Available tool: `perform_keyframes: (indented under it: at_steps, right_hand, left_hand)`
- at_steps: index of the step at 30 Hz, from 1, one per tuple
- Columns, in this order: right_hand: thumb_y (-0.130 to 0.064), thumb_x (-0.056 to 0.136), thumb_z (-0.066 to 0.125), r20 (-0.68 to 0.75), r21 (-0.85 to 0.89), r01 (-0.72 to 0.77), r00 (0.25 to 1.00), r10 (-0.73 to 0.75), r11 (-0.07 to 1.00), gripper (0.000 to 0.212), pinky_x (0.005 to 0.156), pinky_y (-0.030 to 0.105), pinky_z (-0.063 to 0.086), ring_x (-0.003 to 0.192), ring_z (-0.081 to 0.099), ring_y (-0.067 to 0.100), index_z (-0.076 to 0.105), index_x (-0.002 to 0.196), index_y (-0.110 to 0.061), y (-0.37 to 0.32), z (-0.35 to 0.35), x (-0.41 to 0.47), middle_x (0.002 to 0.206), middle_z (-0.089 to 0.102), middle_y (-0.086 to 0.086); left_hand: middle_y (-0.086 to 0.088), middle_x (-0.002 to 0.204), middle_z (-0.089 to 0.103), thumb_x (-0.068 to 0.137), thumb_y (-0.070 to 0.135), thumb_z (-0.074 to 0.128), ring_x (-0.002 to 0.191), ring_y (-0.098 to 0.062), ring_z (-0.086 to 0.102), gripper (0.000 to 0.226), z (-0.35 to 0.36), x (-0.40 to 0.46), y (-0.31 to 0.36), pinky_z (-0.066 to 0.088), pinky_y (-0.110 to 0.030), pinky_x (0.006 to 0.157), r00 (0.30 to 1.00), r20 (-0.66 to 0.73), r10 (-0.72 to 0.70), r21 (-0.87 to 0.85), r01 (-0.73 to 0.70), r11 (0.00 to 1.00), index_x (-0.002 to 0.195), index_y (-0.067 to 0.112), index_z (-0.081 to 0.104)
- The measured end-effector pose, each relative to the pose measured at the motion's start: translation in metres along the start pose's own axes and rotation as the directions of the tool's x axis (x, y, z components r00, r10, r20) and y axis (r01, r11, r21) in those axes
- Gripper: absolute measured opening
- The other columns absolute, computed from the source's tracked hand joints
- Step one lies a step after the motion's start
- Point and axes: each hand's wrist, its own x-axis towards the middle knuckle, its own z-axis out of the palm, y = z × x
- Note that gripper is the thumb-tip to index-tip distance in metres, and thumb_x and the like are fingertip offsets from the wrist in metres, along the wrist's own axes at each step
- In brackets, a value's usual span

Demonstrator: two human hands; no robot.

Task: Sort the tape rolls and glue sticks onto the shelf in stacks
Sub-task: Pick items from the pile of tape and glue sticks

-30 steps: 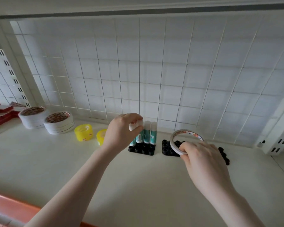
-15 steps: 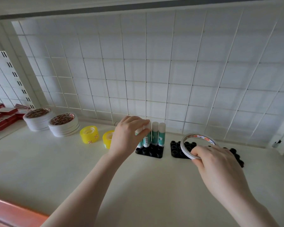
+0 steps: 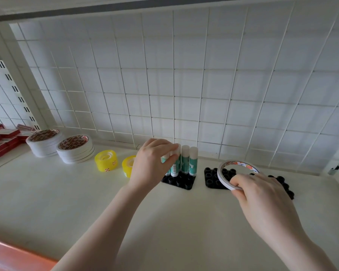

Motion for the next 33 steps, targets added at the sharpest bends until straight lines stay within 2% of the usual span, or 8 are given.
perform_keyframes:
  at_steps: [8, 14, 19, 23, 28, 31, 33]
  right_hand:
    - [0.003, 0.05, 0.084, -0.012, 0.006, -0.001, 1.0, 0.001, 1.0, 0.035, 0.049, 0.029, 0.035, 0.046, 0.047, 0.027, 0.054, 0.056, -0.013, -0.001, 0.001, -0.001, 0.046, 0.047, -0.002]
    - [0.006, 0.045, 0.085, -0.025, 0.013, 0.03, 0.999, -0.029, 0.999, 0.037, 0.047, 0.029, 0.038, 0.045, 0.046, 0.026, 0.055, 0.055, -0.012, -0.004, 0.001, -0.004, 0.044, 0.046, -0.002]
    - [0.005, 0.045, 0.085, -0.031, 0.028, 0.029, 0.999, -0.028, 0.999, 0.037, 0.048, 0.029, 0.037, 0.045, 0.046, 0.026, 0.055, 0.056, -0.012, -0.003, 0.004, -0.007, 0.045, 0.047, -0.002]
    - [0.006, 0.045, 0.085, -0.044, 0.044, 0.019, 0.999, -0.017, 0.999, 0.036, 0.049, 0.029, 0.037, 0.046, 0.047, 0.026, 0.056, 0.056, -0.012, -0.003, 0.003, -0.009, 0.045, 0.048, -0.002]
    - [0.004, 0.046, 0.085, -0.039, 0.047, 0.008, 0.999, -0.006, 0.999, 0.036, 0.048, 0.03, 0.039, 0.046, 0.048, 0.026, 0.056, 0.057, -0.013, -0.003, 0.002, -0.01, 0.046, 0.049, -0.002]
    - [0.003, 0.047, 0.085, -0.047, 0.054, 0.011, 0.999, -0.008, 0.998, 0.035, 0.049, 0.029, 0.038, 0.046, 0.047, 0.025, 0.056, 0.057, -0.013, -0.003, 0.0, -0.011, 0.046, 0.048, -0.002]
    - [0.002, 0.048, 0.085, -0.066, 0.067, 0.013, 0.998, -0.008, 0.998, 0.035, 0.051, 0.028, 0.036, 0.046, 0.047, 0.024, 0.056, 0.058, -0.014, -0.004, -0.003, -0.011, 0.047, 0.047, -0.003]
  left_hand:
    - [0.006, 0.086, 0.069, 0.073, 0.022, 0.07, 0.083, -0.009, 0.049, 0.019, 0.0, -0.003, -0.001, 0.039, -0.017, 0.072, 1.0, -0.004, -0.008, 0.004, 0.008, 1.0, 0.091, 0.016, 0.075]
    - [0.007, 0.084, 0.068, 0.072, 0.022, 0.068, 0.075, -0.02, 0.052, 0.02, 0.005, -0.006, 0.002, 0.041, -0.022, 0.061, 1.0, -0.006, 0.008, 0.076, -0.007, 0.997, 0.091, 0.017, 0.074]
    - [0.005, 0.08, 0.067, 0.071, 0.02, 0.068, 0.072, -0.022, 0.052, 0.018, 0.005, -0.007, 0.007, 0.044, -0.026, 0.054, 0.999, -0.037, 0.032, 0.116, -0.027, 0.993, 0.087, 0.014, 0.074]
    - [0.005, 0.078, 0.067, 0.071, 0.02, 0.068, 0.073, -0.02, 0.05, 0.017, 0.004, -0.007, 0.01, 0.045, -0.025, 0.051, 0.999, -0.029, 0.039, 0.149, -0.034, 0.988, 0.086, 0.014, 0.074]
    - [0.003, 0.079, 0.066, 0.075, 0.022, 0.064, 0.072, -0.025, 0.056, 0.016, 0.0, -0.007, 0.013, 0.045, -0.03, 0.044, 0.998, -0.002, 0.069, 0.2, -0.067, 0.978, 0.086, 0.013, 0.072]
    - [0.003, 0.079, 0.065, 0.08, 0.026, 0.054, 0.074, -0.025, 0.056, 0.022, -0.001, -0.007, 0.014, 0.047, -0.03, 0.046, 0.997, 0.017, 0.074, 0.213, -0.076, 0.974, 0.087, 0.014, 0.07]
    - [0.002, 0.082, 0.066, 0.078, 0.023, 0.059, 0.076, -0.025, 0.058, 0.02, -0.002, -0.006, 0.015, 0.048, -0.028, 0.051, 0.997, 0.023, 0.067, 0.229, -0.071, 0.971, 0.092, 0.013, 0.07]
